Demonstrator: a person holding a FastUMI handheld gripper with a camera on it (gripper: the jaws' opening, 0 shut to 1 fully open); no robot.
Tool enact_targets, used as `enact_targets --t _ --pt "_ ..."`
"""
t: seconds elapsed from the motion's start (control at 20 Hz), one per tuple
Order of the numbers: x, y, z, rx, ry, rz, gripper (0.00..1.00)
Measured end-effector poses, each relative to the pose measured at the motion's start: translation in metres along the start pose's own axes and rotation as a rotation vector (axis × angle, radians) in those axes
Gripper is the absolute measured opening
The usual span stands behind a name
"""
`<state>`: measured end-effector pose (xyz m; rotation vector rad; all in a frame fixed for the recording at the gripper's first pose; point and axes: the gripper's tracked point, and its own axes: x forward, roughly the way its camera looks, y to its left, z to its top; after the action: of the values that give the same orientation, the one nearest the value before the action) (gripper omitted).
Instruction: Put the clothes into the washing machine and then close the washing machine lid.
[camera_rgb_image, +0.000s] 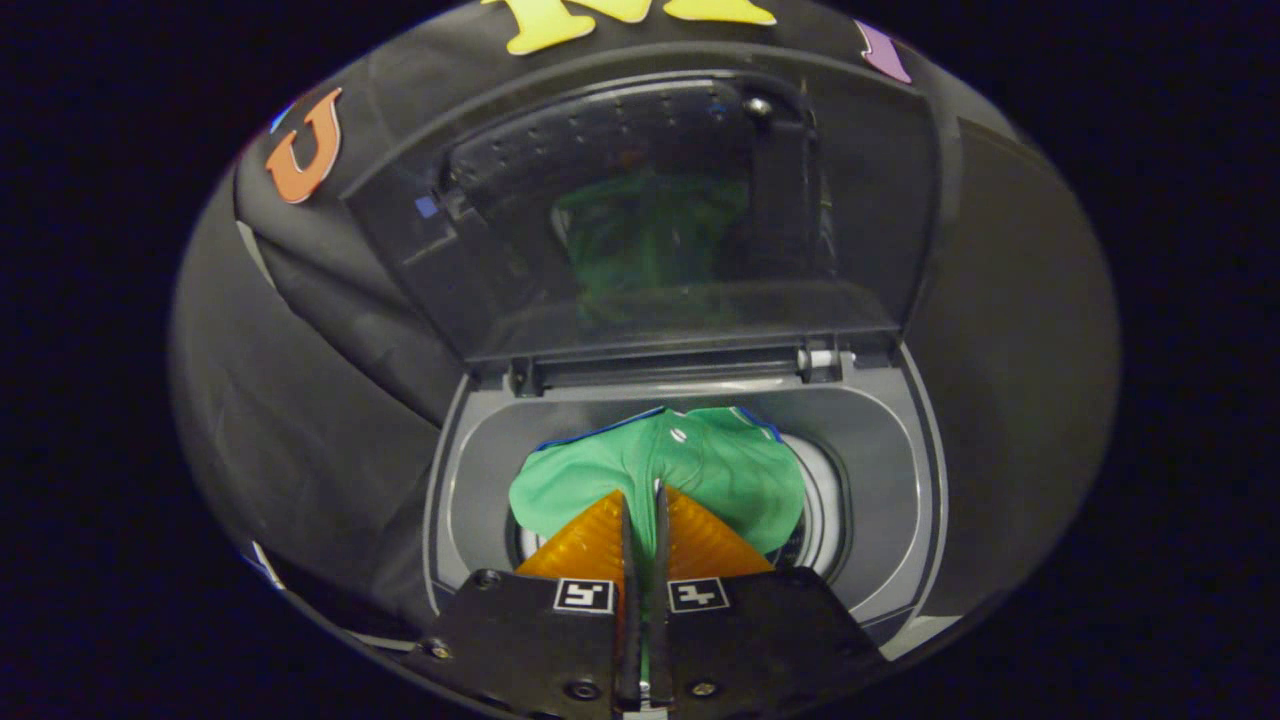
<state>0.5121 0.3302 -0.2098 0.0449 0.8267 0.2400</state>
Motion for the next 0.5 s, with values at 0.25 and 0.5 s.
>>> enact_targets --t 0.25,0.5 --pt "0.0040 -0.0002 -0.0094 0.054 0.054 -0.016 0.07" --pt "0.0020 -0.0015 -0.0070 0.051 0.047 -0.022 0.07"
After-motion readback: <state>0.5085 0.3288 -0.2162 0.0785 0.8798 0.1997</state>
